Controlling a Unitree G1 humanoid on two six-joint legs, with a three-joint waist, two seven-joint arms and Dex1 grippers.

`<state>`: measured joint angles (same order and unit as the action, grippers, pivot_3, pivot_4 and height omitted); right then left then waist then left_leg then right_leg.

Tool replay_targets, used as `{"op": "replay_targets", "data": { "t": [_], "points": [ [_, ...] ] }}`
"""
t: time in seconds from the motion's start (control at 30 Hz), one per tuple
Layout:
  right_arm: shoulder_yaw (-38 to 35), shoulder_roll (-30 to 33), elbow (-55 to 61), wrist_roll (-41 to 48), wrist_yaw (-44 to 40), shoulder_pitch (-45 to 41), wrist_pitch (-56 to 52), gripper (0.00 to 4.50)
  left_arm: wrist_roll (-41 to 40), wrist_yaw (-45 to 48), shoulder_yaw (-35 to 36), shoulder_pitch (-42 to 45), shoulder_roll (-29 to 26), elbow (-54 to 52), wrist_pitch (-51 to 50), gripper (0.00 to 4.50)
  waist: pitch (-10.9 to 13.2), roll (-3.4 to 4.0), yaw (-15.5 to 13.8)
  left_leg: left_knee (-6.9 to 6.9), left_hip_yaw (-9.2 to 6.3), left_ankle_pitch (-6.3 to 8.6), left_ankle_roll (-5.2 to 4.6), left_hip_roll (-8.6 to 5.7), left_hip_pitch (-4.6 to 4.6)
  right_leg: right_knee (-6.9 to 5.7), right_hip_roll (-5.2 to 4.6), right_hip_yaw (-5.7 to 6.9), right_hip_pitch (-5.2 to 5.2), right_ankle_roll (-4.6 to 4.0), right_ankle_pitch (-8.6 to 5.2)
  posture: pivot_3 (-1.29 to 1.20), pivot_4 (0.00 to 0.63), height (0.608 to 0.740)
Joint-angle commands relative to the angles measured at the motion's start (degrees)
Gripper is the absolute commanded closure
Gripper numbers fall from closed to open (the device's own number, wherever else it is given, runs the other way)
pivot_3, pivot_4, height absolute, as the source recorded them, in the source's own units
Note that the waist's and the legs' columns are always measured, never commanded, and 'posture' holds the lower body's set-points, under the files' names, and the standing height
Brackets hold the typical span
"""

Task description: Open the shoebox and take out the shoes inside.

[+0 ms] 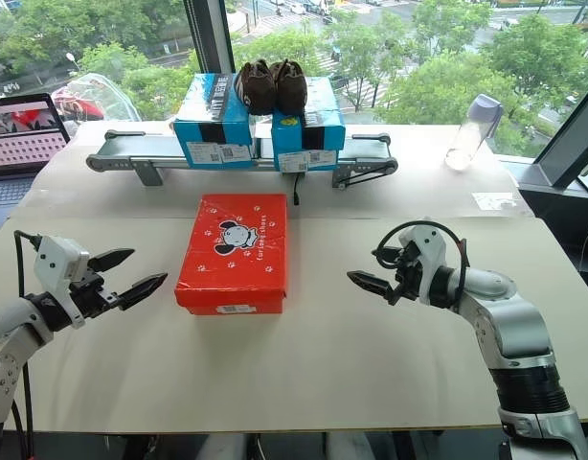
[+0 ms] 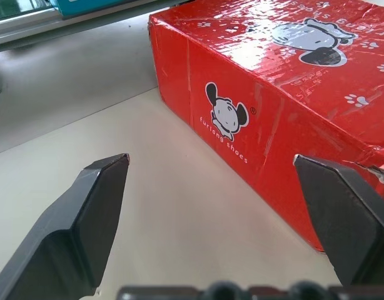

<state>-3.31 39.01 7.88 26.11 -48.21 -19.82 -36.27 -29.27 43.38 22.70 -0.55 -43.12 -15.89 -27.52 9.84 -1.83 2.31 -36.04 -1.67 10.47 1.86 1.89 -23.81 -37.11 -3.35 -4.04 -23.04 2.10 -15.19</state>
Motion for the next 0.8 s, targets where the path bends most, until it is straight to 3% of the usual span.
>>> {"op": "replay_targets", "data": {
  "t": [0.03, 0.2, 0.4, 0.43, 0.47, 0.8],
  "points": [
    [-1.9, 0.8, 1.6, 1.2, -0.7, -0.7, 0.5, 0.03, -0.3, 1.0, 2.2, 1.9, -1.7, 0.9, 2.0, 0.00, 0.0, 0.00, 0.0, 0.00, 0.00, 0.00, 0.00, 0.00, 0.00, 0.00, 0.00, 0.00, 0.00, 0.00, 0.00, 0.00, 0.150, 0.740],
    [-0.9, 2.1, -0.2, -0.5, -3.0, -3.8, 2.7, 0.03, -7.7, 5.7, 6.6, 9.7, -7.6, 2.4, -3.5, 0.00, 0.1, -0.13, 0.0, -0.07, -0.02, 0.00, 0.00, 0.08, -0.03, -0.06, 0.10, 0.02, -0.05, 0.04, -0.01, 0.00, 0.150, 0.740],
    [4.3, 1.9, -4.3, -3.8, -7.5, -6.6, 6.8, 0.03, -14.0, 15.0, 8.4, 10.0, -18.7, -0.2, -11.7, 0.00, 0.1, -0.19, 0.5, -0.01, 0.09, 0.00, 0.00, 0.09, -0.03, -0.01, 0.08, -0.05, -0.08, 0.11, -0.01, 0.00, 0.150, 0.740],
    [5.3, 1.3, -5.3, -4.4, -8.1, -7.0, 7.6, 0.55, -14.4, 15.7, 8.6, 10.3, -19.8, -0.1, -12.3, 0.00, 0.1, -0.17, 0.5, 0.04, 0.10, 0.00, 0.00, 0.11, -0.03, -0.02, 0.10, -0.05, -0.13, 0.08, 0.00, 0.00, 0.150, 0.740],
    [6.4, 0.8, -6.4, -5.2, -8.6, -7.3, 8.8, 0.69, -14.9, 16.1, 8.7, 10.6, -20.4, -0.3, -12.8, 0.00, 0.1, -0.16, 0.5, 0.04, 0.09, 0.00, 0.00, 0.12, -0.03, -0.03, 0.10, -0.05, -0.16, 0.07, 0.00, 0.00, 0.150, 0.740],
    [14.0, -7.4, -18.4, -11.4, -12.2, -13.4, 18.2, 4.15, -19.5, 18.2, 11.7, 10.8, -24.2, -5.8, -18.0, 0.00, 0.2, -0.23, 0.3, 0.02, 0.10, 0.00, 0.00, 0.13, -0.04, -0.05, 0.11, -0.05, -0.15, 0.01, 0.03, 0.00, 0.150, 0.740]
  ]
}}
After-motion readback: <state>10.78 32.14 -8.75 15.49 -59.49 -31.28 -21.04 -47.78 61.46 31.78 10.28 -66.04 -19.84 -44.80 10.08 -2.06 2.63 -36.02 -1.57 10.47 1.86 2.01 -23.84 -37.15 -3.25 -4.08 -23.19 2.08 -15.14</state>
